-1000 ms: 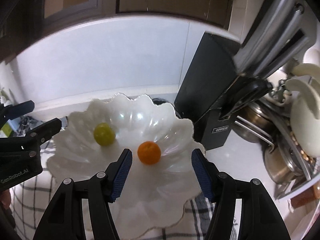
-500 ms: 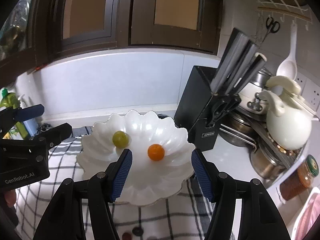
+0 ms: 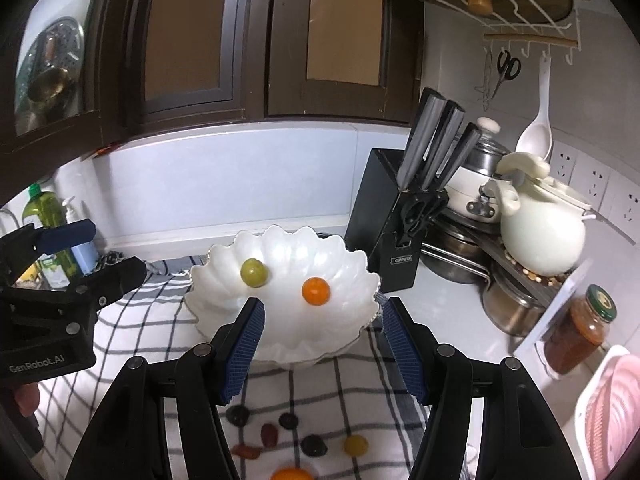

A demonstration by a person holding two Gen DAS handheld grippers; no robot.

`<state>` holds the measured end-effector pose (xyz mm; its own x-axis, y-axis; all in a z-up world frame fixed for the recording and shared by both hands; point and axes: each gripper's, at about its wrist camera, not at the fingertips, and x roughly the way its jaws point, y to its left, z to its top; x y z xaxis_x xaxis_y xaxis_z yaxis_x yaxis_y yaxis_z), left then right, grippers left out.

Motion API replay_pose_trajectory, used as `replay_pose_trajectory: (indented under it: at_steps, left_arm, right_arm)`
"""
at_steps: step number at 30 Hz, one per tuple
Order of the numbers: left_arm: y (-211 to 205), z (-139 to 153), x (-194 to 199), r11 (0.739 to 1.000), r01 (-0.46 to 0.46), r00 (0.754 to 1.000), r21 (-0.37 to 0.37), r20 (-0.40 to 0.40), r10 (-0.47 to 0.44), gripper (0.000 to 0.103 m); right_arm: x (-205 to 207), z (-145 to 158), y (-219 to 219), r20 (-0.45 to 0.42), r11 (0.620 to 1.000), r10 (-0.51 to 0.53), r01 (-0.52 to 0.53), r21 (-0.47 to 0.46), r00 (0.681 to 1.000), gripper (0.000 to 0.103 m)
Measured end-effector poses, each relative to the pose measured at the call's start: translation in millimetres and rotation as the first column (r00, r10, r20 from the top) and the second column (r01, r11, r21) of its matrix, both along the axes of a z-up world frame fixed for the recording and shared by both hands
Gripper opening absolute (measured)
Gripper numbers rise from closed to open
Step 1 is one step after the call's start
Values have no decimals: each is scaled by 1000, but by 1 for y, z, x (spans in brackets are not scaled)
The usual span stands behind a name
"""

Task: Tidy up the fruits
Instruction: 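Lift both tools away from the bowl back over the cloth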

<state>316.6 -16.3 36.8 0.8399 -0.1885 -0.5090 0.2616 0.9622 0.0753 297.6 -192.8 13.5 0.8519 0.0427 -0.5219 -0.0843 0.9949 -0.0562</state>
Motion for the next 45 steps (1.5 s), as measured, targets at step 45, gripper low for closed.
replay_pose_trajectory:
  at_steps: [45]
  left_arm:
    - [-10,-82,-79,990,135,981,47,-145,-127,83]
  right_arm:
    - [-81,-85,1,-197,998,39,-28,60,980,63]
